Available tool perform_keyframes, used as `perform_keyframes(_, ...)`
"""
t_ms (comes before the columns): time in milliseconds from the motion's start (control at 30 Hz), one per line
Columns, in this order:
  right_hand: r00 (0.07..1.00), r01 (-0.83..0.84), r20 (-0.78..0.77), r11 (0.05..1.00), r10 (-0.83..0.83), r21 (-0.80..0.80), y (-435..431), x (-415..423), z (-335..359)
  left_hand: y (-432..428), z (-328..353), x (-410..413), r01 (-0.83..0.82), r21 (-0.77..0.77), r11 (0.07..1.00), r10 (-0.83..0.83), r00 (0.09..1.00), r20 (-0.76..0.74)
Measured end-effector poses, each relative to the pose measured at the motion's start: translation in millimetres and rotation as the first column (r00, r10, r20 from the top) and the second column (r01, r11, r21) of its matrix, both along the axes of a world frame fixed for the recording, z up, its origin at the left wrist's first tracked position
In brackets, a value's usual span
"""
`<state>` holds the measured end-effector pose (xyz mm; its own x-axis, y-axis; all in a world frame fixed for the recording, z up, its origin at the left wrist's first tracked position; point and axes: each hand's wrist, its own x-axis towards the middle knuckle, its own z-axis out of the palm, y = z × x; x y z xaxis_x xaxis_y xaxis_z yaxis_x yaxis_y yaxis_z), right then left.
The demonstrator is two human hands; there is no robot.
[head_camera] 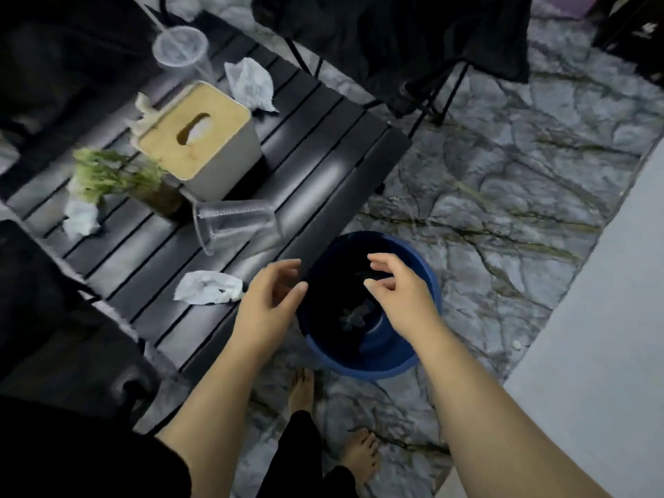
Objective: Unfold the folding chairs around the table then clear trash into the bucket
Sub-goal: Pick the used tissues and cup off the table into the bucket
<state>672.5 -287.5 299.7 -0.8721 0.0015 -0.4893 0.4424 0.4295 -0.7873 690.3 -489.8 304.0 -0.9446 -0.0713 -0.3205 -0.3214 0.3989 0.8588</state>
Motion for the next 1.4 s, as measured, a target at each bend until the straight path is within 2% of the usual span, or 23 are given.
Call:
perform_keyframes(133, 0.980, -0.170, -0.110, 0.985, 0.164, -0.038, -56.9, -28.5, 38.1, -50.7, 31.2, 14.5, -0.231, 0.014, 0.973, 0.231, 0.970, -0.073)
perform_keyframes(233, 0.928, -0.306, -0.216, 0.952, 0.304, 0.025, -104.4, -53.0, 46.2, -89.3, 22.4, 13.3, -0.311, -0.119, 0.943, 0.302, 0.949, -0.087)
perform_keyframes(333, 0.830, -0.436, -0.278, 0.873, 0.484, 0.219, -148.4, -78.9, 35.1, -116.7, -0.3, 2.1, -0.328, -0.283, 0.901, 0.321, 0.944, -0.072)
perform_keyframes(467, 0.753, -0.544, -0.161, 0.742, 0.638, 0.393, -182.8, -97.9, 6.3, -129.7, -36.6, -8.6, -0.202, -0.355, 0.913, 0.242, 0.968, 0.069)
perform_keyframes(567, 0.734, -0.511, -0.138, 0.675, 0.665, 0.533, -190.1, -99.5, -15.0, -132.9, -61.5, -8.2, -0.109, -0.453, 0.885, 0.182, 0.976, 0.119)
perform_keyframes(667, 0.744, -0.439, -0.183, 0.676, 0.643, 0.593, -190.4, -101.2, -24.4, -136.6, -73.6, -9.5, -0.190, -0.411, 0.892, 0.216, 0.976, 0.017)
perform_keyframes(867, 0.876, -0.256, -0.270, 0.860, 0.399, 0.442, -160.5, -93.3, -7.6, -134.2, -57.6, -16.7, -0.194, -0.225, 0.955, 0.187, 0.981, -0.053)
perform_keyframes(967, 0.941, -0.125, -0.271, 0.952, 0.203, 0.279, -125.5, -74.6, 4.2, -112.5, -39.9, -23.9, -0.153, -0.106, 0.982, 0.148, 0.987, -0.058)
perform_keyframes(1033, 0.967, -0.021, -0.250, 0.990, 0.056, 0.141, -97.0, -58.0, 7.7, -89.7, -26.8, -28.3, -0.104, -0.118, 0.988, 0.096, 0.993, -0.070)
perform_keyframes(1167, 0.971, 0.172, -0.165, 0.985, -0.175, -0.030, -37.8, -18.8, 6.5, -37.4, -17.4, -32.1, -0.008, -0.136, 0.991, -0.001, 0.998, -0.062)
perform_keyframes(1267, 0.937, 0.341, -0.046, 0.934, -0.347, -0.103, 1.3, 8.2, -8.4, 2.3, -24.0, -31.1, 0.042, -0.117, 0.992, -0.040, 0.999, 0.018)
perform_keyframes(1400, 0.856, 0.514, 0.122, 0.852, -0.502, -0.100, 36.5, 31.6, -48.9, 51.6, -45.9, -27.7, 0.085, -0.093, 0.992, -0.075, 0.992, 0.103)
